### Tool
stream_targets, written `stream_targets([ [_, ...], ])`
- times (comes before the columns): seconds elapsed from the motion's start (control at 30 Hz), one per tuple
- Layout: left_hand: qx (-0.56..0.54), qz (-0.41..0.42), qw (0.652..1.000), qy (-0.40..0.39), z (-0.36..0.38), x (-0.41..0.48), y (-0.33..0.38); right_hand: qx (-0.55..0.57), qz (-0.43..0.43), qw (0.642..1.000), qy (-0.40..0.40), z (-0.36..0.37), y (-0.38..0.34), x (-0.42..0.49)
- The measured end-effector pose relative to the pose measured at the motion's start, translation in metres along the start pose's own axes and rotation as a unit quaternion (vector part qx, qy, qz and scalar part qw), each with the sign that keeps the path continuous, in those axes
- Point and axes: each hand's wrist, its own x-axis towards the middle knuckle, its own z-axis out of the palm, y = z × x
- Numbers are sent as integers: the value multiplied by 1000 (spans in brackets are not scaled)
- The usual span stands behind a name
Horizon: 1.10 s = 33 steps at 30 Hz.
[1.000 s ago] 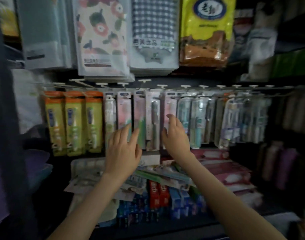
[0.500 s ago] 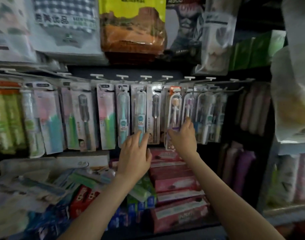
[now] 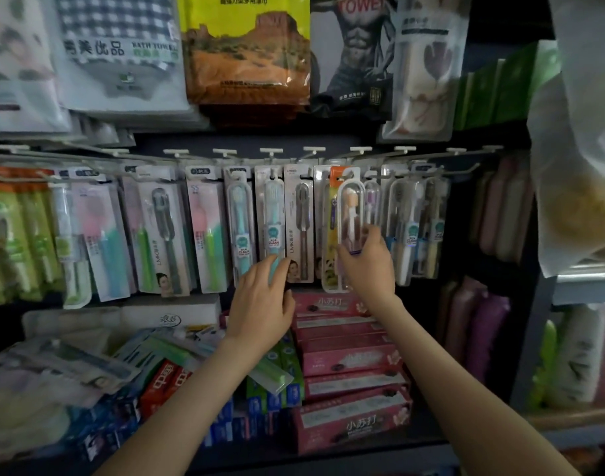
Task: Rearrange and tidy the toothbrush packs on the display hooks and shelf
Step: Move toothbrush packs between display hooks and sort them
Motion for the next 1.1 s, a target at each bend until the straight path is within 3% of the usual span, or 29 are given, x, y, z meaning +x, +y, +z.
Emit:
stream_targets([
  [0.17,-24,-14,1000,-14,-4,-2,6,54,-5,998,-5,-10,-18,-18],
  [0.33,-64,-32,997,-25,-14,-2,8,234,108,966,-8,-25,-36,-22],
  [0.47,-95,-40,994,-30,-29,-14,3,97,20,994,-53,-26,-34,-44],
  [0.57,-74,-76,992,-64,-38,-36,-17,23,-40,994,-100,-11,-22,-70],
  [0.73,-39,-145,979,-137,-50,-81,-69,-86,-117,941,-305,33,-19,-99],
  [0.87,-27,-154,975,-155,-61,-111,-100,-137,-73,917,-367,74,-27,-102],
  [1.1,10,-138,978,-154,-54,-130,-119,-227,14,917,-327,119,-6,-90],
])
